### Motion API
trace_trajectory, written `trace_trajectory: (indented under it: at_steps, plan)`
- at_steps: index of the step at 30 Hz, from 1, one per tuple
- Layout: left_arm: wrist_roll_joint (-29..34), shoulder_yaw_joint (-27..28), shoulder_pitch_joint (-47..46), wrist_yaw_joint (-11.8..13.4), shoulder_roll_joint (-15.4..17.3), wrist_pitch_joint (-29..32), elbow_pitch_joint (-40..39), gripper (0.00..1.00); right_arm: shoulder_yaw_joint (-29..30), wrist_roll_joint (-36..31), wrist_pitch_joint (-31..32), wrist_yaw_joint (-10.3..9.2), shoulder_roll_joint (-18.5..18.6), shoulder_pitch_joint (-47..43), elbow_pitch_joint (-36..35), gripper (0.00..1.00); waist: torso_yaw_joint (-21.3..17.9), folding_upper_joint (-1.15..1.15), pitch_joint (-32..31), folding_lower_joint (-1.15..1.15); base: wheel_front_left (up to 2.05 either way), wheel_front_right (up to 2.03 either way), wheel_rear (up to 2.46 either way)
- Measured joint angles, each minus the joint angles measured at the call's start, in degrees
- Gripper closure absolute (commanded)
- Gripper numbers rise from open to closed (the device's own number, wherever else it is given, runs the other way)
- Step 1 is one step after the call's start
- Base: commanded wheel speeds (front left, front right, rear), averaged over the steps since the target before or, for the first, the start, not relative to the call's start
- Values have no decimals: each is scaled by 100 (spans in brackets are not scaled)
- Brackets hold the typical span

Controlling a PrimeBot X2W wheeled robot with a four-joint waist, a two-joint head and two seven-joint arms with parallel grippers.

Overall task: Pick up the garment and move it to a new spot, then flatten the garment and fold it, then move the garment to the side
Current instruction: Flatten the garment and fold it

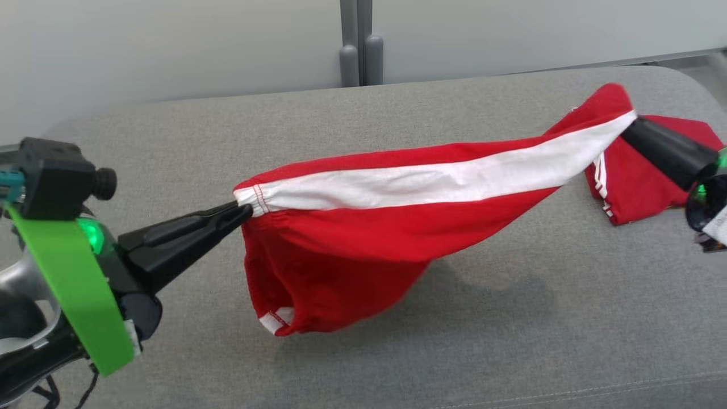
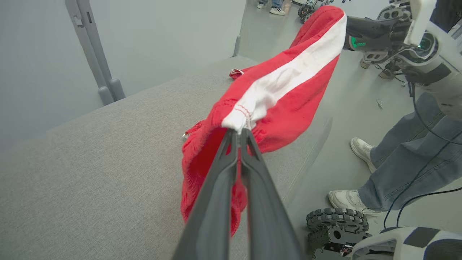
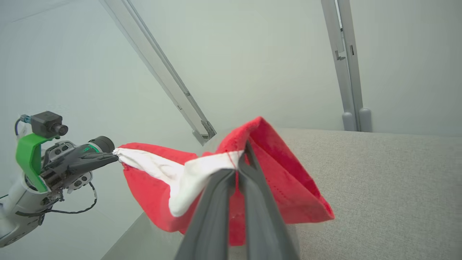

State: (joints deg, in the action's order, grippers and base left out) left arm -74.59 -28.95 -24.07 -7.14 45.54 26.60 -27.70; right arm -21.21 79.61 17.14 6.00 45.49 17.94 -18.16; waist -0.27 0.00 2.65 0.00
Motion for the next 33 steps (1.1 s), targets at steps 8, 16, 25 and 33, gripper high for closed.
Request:
trace_trajectory:
  at_steps: [8, 16, 25, 33]
  plan:
    - [-972, 1056, -200, 538, 790, 432, -1036, 100, 1205, 524, -119, -594, 990, -464, -1078, 100, -365, 0, -272, 0, 0, 0, 0]
    - [-2079, 1062, -209, 1065, 748, 882, -1212, 100, 1011, 1257, 272, -760, 860, -761, -1591, 100, -590, 0, -16, 0, 0, 0, 0]
    - [-1496, 550, -826, 1241, 499, 1117, 682, 100, 44, 987, 288, -1379, -572, 905, -611, 100, -520, 0, 667, 0, 0, 0, 0]
    - [1018, 312, -3175, 1192, -601, 1, 1452, 100, 782, -727, -1028, -1339, -1594, 3616, 1763, 100, -279, 0, 1289, 0, 0, 0, 0]
